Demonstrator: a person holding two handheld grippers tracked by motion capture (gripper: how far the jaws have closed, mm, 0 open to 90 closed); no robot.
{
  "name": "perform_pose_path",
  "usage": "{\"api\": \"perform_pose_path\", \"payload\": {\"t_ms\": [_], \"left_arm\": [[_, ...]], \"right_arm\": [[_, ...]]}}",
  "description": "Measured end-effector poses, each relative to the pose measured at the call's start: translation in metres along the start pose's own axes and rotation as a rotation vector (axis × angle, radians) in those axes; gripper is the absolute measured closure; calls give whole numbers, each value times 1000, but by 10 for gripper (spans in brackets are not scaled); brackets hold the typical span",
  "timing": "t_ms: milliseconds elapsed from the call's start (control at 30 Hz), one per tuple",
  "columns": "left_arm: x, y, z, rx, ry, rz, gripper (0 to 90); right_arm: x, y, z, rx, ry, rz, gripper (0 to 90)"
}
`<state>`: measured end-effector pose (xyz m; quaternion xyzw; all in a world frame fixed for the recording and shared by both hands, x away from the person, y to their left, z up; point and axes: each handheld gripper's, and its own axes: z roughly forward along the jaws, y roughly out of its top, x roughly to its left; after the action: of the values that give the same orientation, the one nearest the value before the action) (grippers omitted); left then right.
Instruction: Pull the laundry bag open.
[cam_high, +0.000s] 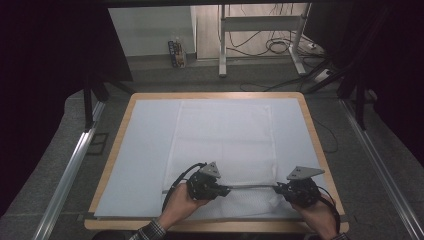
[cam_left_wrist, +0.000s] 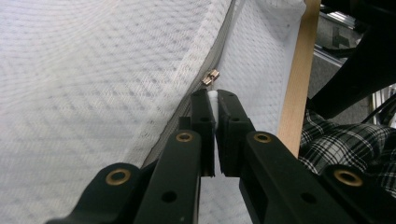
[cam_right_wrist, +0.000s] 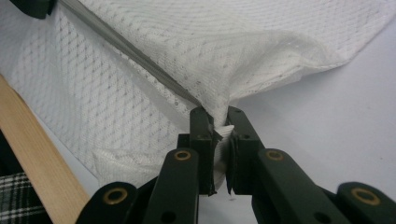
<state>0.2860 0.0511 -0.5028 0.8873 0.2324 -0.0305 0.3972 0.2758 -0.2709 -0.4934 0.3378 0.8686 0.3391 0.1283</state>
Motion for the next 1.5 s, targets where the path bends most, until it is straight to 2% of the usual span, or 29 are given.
{"api": "perform_pose_path", "payload": {"t_ms": [133,433,700,1500], "left_arm": [[0,-2,-2,0,6,-5,873],[3,-12,-13,-12,18,-32,872],[2,-18,-19,-17,27,-42,872],[9,-39,-37,-35,46,-106,872]], "right_arm": [[-1,0,0,1,9,6,820],[-3,-2,0,6,-6,20,820],[-4,-2,0,9,-3,23,820],[-7,-4,-1,9,-5,28,819]]}}
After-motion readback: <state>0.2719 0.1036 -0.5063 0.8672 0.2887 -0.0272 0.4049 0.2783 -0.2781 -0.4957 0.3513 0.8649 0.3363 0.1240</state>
